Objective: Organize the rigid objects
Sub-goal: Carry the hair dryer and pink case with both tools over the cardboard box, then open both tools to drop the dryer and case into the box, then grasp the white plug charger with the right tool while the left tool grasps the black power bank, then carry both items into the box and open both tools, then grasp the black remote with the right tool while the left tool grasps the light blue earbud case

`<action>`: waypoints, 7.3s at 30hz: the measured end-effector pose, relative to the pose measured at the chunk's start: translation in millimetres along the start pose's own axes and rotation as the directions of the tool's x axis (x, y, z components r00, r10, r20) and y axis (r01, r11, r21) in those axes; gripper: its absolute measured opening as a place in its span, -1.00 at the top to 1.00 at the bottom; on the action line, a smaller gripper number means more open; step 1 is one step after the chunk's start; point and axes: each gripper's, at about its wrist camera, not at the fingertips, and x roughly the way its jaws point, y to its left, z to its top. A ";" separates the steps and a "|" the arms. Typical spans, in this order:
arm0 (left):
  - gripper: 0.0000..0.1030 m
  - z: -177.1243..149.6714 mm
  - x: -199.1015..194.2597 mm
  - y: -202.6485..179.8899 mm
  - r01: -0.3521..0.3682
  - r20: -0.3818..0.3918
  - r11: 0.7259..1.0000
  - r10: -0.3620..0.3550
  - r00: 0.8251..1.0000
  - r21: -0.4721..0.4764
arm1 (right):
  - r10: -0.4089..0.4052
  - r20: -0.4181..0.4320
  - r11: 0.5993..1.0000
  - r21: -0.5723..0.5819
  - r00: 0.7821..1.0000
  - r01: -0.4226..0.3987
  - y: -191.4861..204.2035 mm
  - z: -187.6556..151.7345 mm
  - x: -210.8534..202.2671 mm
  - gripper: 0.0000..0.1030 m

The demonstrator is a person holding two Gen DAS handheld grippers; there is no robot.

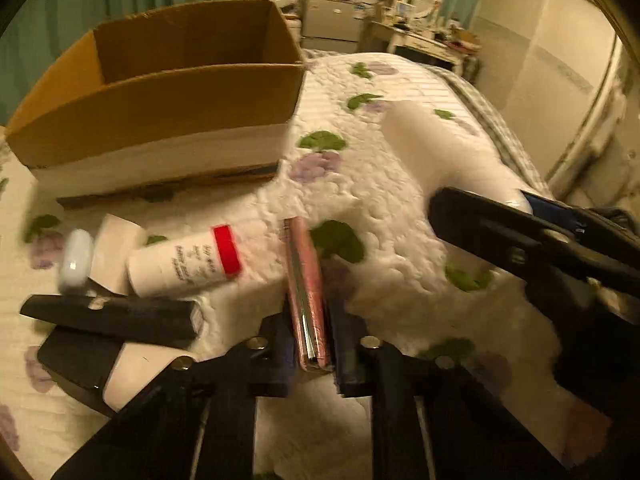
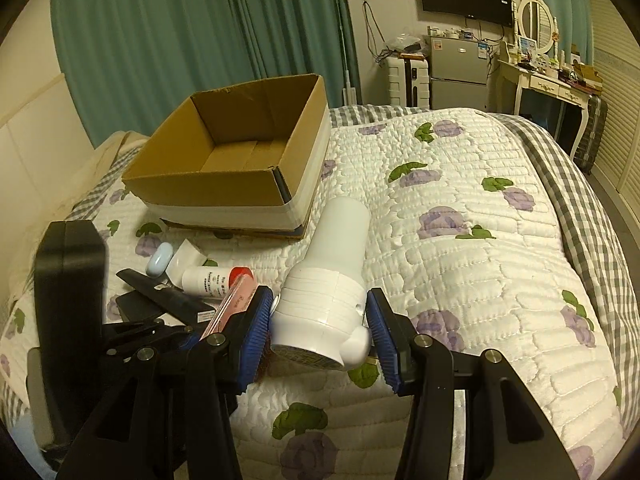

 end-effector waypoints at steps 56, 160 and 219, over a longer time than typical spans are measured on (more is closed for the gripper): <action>-0.32 148.7 -47.2 115.4 -0.332 0.261 0.939 0.344 0.902 -0.091 | 0.044 0.139 0.972 -0.235 0.989 -0.010 70.8 175.2 79.8 -0.71; -0.35 67.1 -123.6 97.8 -0.258 0.235 0.959 0.279 0.931 -0.115 | 0.186 0.130 0.932 -0.337 0.974 -0.133 110.4 108.3 -34.3 0.47; -0.40 104.2 -120.7 118.7 -0.332 0.231 0.932 0.358 0.905 -0.143 | 0.212 0.195 0.922 -0.365 0.958 -0.130 95.0 121.0 -36.8 -0.67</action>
